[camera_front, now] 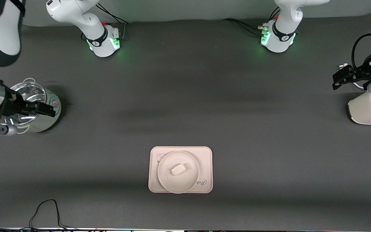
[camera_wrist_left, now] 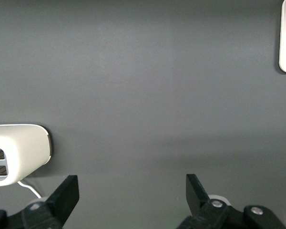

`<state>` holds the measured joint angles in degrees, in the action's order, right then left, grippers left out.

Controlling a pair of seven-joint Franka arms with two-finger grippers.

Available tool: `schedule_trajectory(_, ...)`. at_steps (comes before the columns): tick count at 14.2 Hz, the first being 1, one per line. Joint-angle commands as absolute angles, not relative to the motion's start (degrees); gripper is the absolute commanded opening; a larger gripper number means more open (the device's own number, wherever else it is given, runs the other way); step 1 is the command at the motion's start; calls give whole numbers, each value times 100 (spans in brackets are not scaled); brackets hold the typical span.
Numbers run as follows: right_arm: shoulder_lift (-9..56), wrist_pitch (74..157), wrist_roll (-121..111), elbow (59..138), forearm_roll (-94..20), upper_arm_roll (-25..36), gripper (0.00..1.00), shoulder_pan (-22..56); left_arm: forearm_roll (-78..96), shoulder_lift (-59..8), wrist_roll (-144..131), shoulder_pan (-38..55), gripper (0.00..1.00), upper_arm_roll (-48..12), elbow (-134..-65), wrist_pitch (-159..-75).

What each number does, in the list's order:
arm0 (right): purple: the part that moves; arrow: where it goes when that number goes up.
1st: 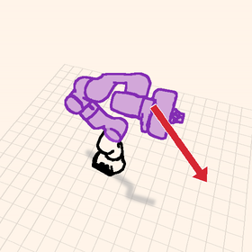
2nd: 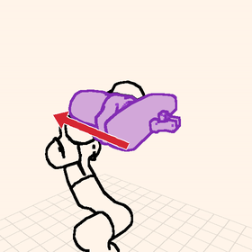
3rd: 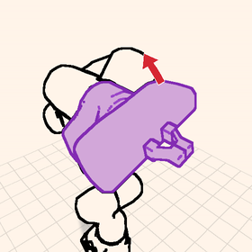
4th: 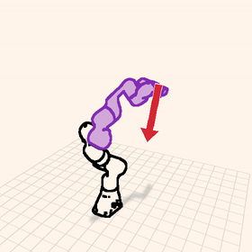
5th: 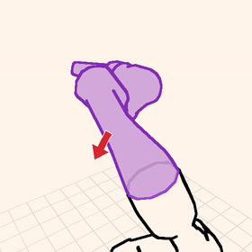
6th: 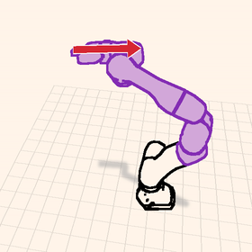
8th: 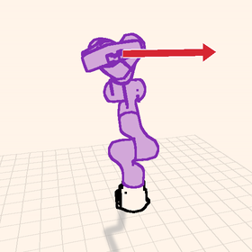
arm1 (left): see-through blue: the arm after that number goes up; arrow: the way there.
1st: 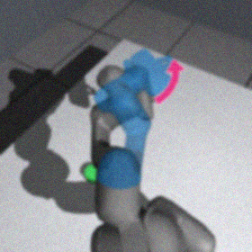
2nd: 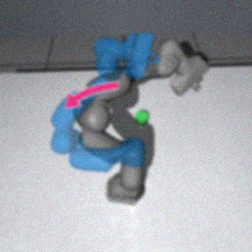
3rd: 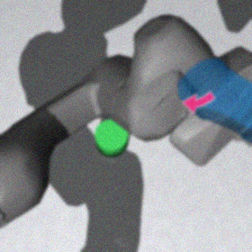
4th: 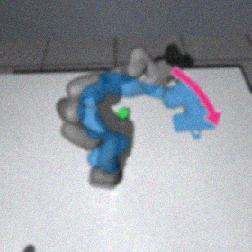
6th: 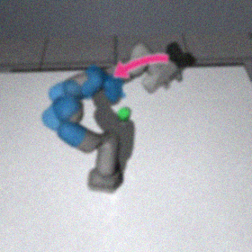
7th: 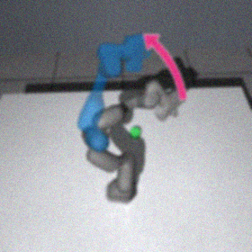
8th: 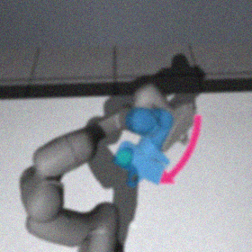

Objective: Place bun in plate and plate on tray

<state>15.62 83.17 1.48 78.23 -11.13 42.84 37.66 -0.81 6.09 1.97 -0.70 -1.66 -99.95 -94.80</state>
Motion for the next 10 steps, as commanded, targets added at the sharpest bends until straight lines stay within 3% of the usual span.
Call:
schedule_trajectory(1,863,8358,62,8445,-879,3984,100,3492,-158,729,264,-9,100,-149,-10002,-9422)
schedule_trajectory(4,187,8419,79,8954,-222,1599,100,1536,-132,730,272,0,100,-211,-9993,-9448)
schedule_trajectory(7,-245,8551,88,9464,-193,-152,100,-170,-70,721,272,-9,100,-211,-9984,-9440)
schedule_trajectory(9,-351,8604,166,9589,-202,-1060,100,-1007,-79,721,255,-26,100,-193,-9967,-9422)
schedule_trajectory(10,-343,8648,193,9580,-220,-1124,100,-1072,-79,721,220,-26,100,-193,-9949,-9422)
